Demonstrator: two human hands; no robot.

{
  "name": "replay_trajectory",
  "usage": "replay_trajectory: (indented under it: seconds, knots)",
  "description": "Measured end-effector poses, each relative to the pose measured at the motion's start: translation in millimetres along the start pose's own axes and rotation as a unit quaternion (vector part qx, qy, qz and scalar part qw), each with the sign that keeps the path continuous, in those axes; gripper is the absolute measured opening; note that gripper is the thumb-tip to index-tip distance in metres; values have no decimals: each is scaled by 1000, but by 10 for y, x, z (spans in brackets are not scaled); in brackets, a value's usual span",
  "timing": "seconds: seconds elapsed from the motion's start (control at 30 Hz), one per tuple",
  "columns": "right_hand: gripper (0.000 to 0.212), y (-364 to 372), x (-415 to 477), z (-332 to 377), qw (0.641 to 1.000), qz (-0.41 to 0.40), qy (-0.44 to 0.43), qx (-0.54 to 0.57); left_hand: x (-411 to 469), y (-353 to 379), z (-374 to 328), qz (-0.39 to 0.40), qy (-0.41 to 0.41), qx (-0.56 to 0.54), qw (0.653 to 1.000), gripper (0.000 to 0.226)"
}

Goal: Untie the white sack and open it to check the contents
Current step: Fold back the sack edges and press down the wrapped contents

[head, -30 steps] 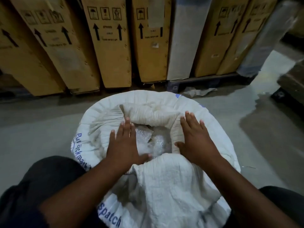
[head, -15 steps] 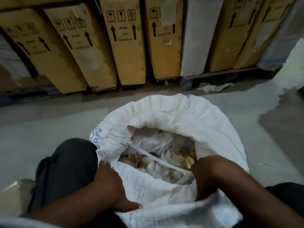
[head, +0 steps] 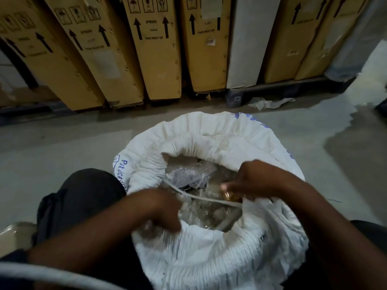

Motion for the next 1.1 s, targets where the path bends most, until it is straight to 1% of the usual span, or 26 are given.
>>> replay_trajectory:
  seconds: [0.03,0.07,0.1,0.13,0.17,0.2,0.23,0.27,0.3,0.33,0.37,0.4,0.43,0.47,0.5,0.57,0.63,0.7,0.73,0.77,0.9,1.0,1.1]
  knots:
    - [63,-221,39,-62,995,-42,-19,87,21,-285,-41,-52,31,-63,996,37]
    - [64,-386,52,-105,985,-79,-34,151,70,-624,55,-128,31,-146,981,37]
    - [65,-457,77,-155,974,-95,-34,205,165,-819,157,-177,37,-217,959,38]
    - [63,-422,109,-163,965,-86,-31,246,311,-868,282,-186,41,-277,942,41]
    - [59,-306,182,-155,960,-59,-19,274,438,-855,368,-172,41,-341,923,42]
    - [49,-199,235,-111,956,-29,-8,293,501,-901,392,-166,44,-395,903,43]
    - [36,-108,285,-63,953,-6,3,303,605,-925,453,-169,50,-433,884,43]
    - [21,-38,355,-39,949,6,13,315,680,-975,549,-198,52,-469,859,46]
    - [23,-34,429,-29,941,-6,20,337,733,-1073,697,-257,54,-496,828,49]
    - [42,-89,498,-42,931,-44,17,361,703,-1189,827,-329,58,-502,798,52]
    - [58,-194,551,-104,919,-104,14,380,624,-1314,930,-402,65,-501,764,57]
    - [66,-347,558,-191,906,-184,8,381,508,-1427,995,-460,80,-512,721,64]
    - [71,-483,537,-275,891,-256,5,375,441,-1509,1084,-502,91,-525,681,70]
    - [72,-575,521,-348,875,-306,0,375,380,-1556,1151,-529,95,-537,650,72]
    - [72,-614,525,-408,861,-338,-7,381,350,-1577,1211,-546,102,-552,622,70]
    - [67,-623,560,-429,842,-353,-19,408,308,-1564,1277,-544,109,-617,558,67]
    - [65,-621,597,-420,833,-356,-23,424,279,-1531,1374,-543,92,-666,504,68]
    - [66,-666,594,-424,829,-372,-25,417,222,-1477,1546,-561,60,-695,446,61]
    - [66,-715,579,-430,827,-385,-24,408,196,-1450,1626,-566,43,-705,425,59]
    - [66,-772,559,-444,825,-398,-21,401,166,-1435,1709,-576,19,-698,424,60]
    - [63,-973,442,-552,819,-442,5,365,-151,-1510,1855,-657,-79,-573,483,63]
    - [60,-1092,360,-718,821,-450,26,352,-420,-1627,1822,-708,-78,-495,497,63]
    - [54,-1178,265,-971,822,-449,58,345,-579,-1663,1769,-755,-41,-430,493,61]
Point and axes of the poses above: each hand's wrist, its own x-axis towards the middle knuckle, its own y-axis out of the palm, z = x × y, the point moved 10 cm from there along x, towards the middle knuckle, and after that the axes turned 7 degrees about y, right-handed, at the moved point
